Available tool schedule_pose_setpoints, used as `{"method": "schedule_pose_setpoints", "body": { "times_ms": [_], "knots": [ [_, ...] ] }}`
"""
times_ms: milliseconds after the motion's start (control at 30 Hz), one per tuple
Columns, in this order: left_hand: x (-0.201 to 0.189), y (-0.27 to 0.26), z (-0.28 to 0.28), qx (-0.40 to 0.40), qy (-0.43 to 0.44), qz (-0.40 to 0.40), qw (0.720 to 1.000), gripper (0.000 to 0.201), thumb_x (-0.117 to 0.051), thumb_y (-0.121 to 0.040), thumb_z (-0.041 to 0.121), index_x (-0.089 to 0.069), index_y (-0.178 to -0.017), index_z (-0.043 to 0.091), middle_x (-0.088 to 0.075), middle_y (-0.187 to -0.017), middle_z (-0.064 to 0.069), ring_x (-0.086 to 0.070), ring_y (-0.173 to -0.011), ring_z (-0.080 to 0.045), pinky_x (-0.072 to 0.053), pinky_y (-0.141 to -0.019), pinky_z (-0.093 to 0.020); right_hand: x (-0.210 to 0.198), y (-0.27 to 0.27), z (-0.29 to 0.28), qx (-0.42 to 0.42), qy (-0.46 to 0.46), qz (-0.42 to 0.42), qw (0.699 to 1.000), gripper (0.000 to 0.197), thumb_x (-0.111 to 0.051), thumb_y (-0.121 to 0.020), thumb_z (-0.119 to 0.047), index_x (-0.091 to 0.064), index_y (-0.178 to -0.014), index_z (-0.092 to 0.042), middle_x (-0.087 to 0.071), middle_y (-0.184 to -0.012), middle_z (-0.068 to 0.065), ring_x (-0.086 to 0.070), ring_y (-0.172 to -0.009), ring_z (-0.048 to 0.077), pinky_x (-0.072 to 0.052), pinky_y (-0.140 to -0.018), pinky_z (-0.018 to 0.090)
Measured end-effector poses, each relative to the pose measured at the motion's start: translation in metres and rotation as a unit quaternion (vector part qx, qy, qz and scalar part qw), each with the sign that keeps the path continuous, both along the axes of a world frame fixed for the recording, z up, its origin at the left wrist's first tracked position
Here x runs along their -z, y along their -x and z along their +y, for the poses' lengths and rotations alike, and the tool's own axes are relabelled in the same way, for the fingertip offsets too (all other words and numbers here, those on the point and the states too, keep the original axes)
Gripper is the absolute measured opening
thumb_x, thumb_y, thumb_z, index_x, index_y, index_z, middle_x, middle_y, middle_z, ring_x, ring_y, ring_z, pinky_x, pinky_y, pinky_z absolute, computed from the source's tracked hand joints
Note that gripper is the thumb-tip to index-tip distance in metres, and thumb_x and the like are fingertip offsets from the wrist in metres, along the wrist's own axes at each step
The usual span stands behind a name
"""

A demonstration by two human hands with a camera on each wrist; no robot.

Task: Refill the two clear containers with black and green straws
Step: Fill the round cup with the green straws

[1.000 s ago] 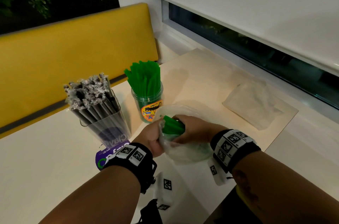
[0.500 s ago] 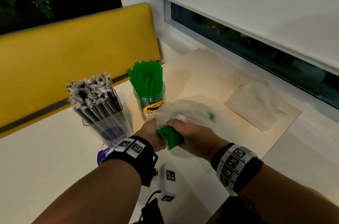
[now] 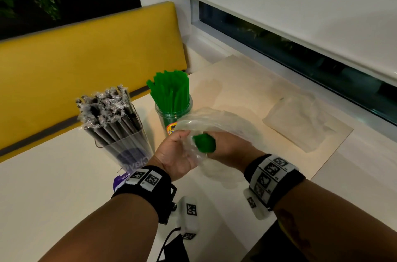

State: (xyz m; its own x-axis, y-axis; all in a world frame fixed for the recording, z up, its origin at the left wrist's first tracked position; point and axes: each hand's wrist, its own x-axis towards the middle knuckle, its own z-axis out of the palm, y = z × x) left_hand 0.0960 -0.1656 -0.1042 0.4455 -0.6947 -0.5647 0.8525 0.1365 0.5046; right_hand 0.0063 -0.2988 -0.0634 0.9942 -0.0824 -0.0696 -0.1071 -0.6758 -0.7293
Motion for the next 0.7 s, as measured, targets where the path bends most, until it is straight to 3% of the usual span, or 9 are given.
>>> {"method": "schedule_pose_setpoints", "body": {
  "times_ms": [67, 167, 333, 400, 467, 533, 633, 700],
  "knots": [
    [0.002, 0.001, 0.001, 0.011, -0.004, -0.025, 1.0, 0.035, -0.062, -0.079, 0.012, -0.065, -0.113, 0.003, -0.07, -0.104, -0.015, -0.069, -0.086, -0.025, -0.055, -0.082, -0.037, 0.0, -0.002, -0.009, 0.026, 0.025, 0.008, 0.999, 0.017, -0.07, -0.086, -0.022, -0.058, -0.079, -0.03, -0.056, -0.073, -0.019, -0.053, -0.069, -0.013, -0.033, -0.065, 0.008],
    [0.003, 0.0, 0.0, 0.003, -0.046, -0.054, 0.997, 0.016, -0.05, -0.093, -0.001, -0.065, -0.1, -0.001, -0.074, -0.083, -0.014, -0.073, -0.067, -0.021, -0.061, -0.064, -0.032, 0.007, -0.004, -0.014, 0.057, 0.027, 0.023, 0.998, 0.012, -0.069, -0.083, -0.018, -0.062, -0.091, -0.025, -0.06, -0.081, -0.015, -0.051, -0.072, -0.004, -0.036, -0.065, 0.013],
    [0.006, 0.003, -0.005, -0.01, -0.083, -0.062, 0.995, 0.024, -0.039, -0.099, -0.001, -0.063, -0.102, -0.003, -0.074, -0.078, -0.016, -0.071, -0.059, -0.023, -0.057, -0.049, -0.028, -0.005, -0.003, -0.018, 0.048, 0.041, 0.031, 0.998, 0.019, -0.077, -0.073, -0.021, -0.061, -0.082, -0.026, -0.061, -0.075, -0.01, -0.055, -0.068, 0.001, -0.039, -0.064, 0.025],
    [0.004, 0.005, -0.01, 0.0, -0.078, -0.06, 0.995, 0.025, -0.044, -0.095, 0.003, -0.065, -0.108, -0.001, -0.075, -0.084, -0.014, -0.07, -0.063, -0.021, -0.055, -0.057, -0.029, -0.011, -0.003, -0.02, 0.035, -0.012, 0.034, 0.999, 0.026, -0.085, -0.069, -0.026, -0.064, -0.086, -0.024, -0.067, -0.082, -0.007, -0.061, -0.073, 0.005, -0.048, -0.067, 0.023],
    [0.001, 0.007, -0.014, 0.011, -0.076, -0.058, 0.995, 0.028, -0.056, -0.083, 0.012, -0.069, -0.106, 0.004, -0.074, -0.083, -0.012, -0.067, -0.065, -0.02, -0.051, -0.069, -0.032, -0.014, -0.004, -0.02, 0.024, -0.086, 0.03, 0.996, 0.032, -0.089, -0.067, -0.023, -0.066, -0.089, -0.027, -0.07, -0.084, -0.01, -0.063, -0.074, -0.002, -0.05, -0.069, 0.015],
    [-0.003, 0.008, -0.016, 0.024, -0.071, -0.033, 0.997, 0.029, -0.061, -0.071, 0.025, -0.072, -0.093, 0.009, -0.066, -0.072, -0.007, -0.058, -0.059, -0.019, -0.043, -0.062, -0.03, -0.014, -0.006, -0.021, 0.03, -0.108, 0.015, 0.994, 0.034, -0.089, -0.068, -0.022, -0.065, -0.088, -0.033, -0.07, -0.084, -0.015, -0.062, -0.074, -0.009, -0.049, -0.071, 0.01],
    [-0.006, 0.01, -0.018, 0.047, -0.066, -0.043, 0.996, 0.026, -0.058, -0.081, 0.03, -0.075, -0.078, 0.01, -0.065, -0.069, -0.005, -0.06, -0.063, -0.019, -0.047, -0.07, -0.031, -0.01, -0.007, -0.023, 0.07, -0.09, -0.008, 0.993, 0.034, -0.088, -0.069, -0.029, -0.065, -0.094, -0.034, -0.071, -0.089, -0.014, -0.065, -0.081, -0.006, -0.05, -0.078, 0.018],
    [-0.009, 0.013, -0.019, 0.068, -0.072, -0.055, 0.994, 0.038, -0.053, -0.087, 0.03, -0.072, -0.061, 0.011, -0.061, -0.052, -0.001, -0.058, -0.045, -0.014, -0.047, -0.055, -0.022, -0.008, -0.006, -0.022, 0.059, -0.03, -0.018, 0.998, 0.043, -0.087, -0.069, -0.037, -0.062, -0.104, -0.03, -0.068, -0.093, -0.014, -0.061, -0.083, -0.006, -0.048, -0.077, 0.016]
  ]
}}
